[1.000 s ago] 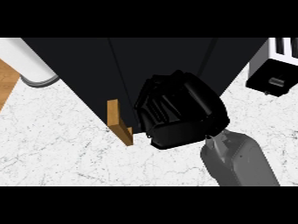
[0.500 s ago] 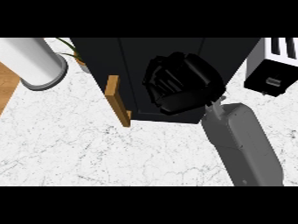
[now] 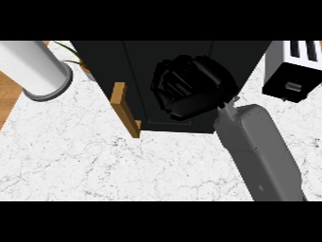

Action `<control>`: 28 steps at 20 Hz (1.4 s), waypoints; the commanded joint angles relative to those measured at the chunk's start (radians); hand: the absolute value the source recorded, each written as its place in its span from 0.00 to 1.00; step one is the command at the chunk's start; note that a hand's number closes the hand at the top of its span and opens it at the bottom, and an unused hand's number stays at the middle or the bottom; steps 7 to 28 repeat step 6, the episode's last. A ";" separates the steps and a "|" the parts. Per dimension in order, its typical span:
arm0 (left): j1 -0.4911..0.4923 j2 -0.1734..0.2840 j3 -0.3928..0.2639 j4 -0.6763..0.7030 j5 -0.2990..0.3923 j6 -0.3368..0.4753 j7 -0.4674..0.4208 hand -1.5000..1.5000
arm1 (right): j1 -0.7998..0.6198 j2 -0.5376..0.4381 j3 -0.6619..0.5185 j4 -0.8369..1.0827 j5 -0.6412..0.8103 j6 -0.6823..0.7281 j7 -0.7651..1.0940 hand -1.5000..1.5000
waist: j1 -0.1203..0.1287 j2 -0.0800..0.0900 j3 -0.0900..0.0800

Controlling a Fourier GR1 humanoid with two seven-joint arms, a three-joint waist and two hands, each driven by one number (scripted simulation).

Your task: Pick up the bottled water, place it into the cabinet and close the cabinet

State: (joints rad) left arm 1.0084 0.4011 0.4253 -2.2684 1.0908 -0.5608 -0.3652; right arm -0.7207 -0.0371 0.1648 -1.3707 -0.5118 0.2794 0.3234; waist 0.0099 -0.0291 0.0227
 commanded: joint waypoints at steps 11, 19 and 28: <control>-0.024 -0.017 -0.005 0.000 -0.014 -0.011 0.032 0.00 | -0.185 0.035 -0.062 0.196 -0.031 -0.038 0.000 1.00 | 0.051 0.040 -0.023; -0.024 -0.017 -0.005 0.000 -0.014 -0.011 0.032 0.00 | -0.185 0.035 -0.062 0.196 -0.031 -0.038 0.000 1.00 | 0.051 0.040 -0.023; -0.024 -0.017 -0.005 0.000 -0.014 -0.011 0.032 0.00 | -0.185 0.035 -0.062 0.196 -0.031 -0.038 0.000 1.00 | 0.051 0.040 -0.023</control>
